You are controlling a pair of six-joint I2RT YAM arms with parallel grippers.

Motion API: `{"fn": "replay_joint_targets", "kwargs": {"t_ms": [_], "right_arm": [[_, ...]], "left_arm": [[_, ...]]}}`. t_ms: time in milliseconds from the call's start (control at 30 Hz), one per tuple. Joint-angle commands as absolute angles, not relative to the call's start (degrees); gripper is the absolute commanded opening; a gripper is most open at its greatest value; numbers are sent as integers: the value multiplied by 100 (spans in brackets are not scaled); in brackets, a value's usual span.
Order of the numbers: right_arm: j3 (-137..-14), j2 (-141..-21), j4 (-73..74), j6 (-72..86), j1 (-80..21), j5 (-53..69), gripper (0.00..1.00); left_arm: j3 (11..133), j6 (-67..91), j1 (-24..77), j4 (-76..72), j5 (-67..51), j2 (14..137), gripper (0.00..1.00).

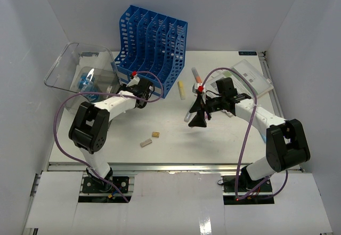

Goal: Organize the desk

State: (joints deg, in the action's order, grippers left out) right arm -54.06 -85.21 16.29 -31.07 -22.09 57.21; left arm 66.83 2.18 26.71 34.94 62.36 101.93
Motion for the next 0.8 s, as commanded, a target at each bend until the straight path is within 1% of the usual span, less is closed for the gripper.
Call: {"fn": "replay_joint_targets", "kwargs": {"t_ms": [0,33,300,467,567,767], "right_arm": [[-5393,-8485,1573,-3182,-2166,5897,90],[-5396,-8482,1573,-3182,-2162,5898,90],[-5397,-8455,1582,-3182,-2145,5933,90],[-5397,-8429,1591,-3190,-2127,5942,90],[-5405,-8429,1597,-3190,-2118,5950,90],[-5423,-8446,1617,-3190,-2118,5975,90]], "left_arm": [[6766,264,2558,3423,6275,10179,26],[6746,274,2558,3418,6267,10188,23],[6610,362,2549,3412,6230,10292,13],[6627,379,2549,3428,6018,10220,1],[6668,426,2573,3473,5789,10059,0],[6719,618,2864,3662,5755,9930,0]]}}
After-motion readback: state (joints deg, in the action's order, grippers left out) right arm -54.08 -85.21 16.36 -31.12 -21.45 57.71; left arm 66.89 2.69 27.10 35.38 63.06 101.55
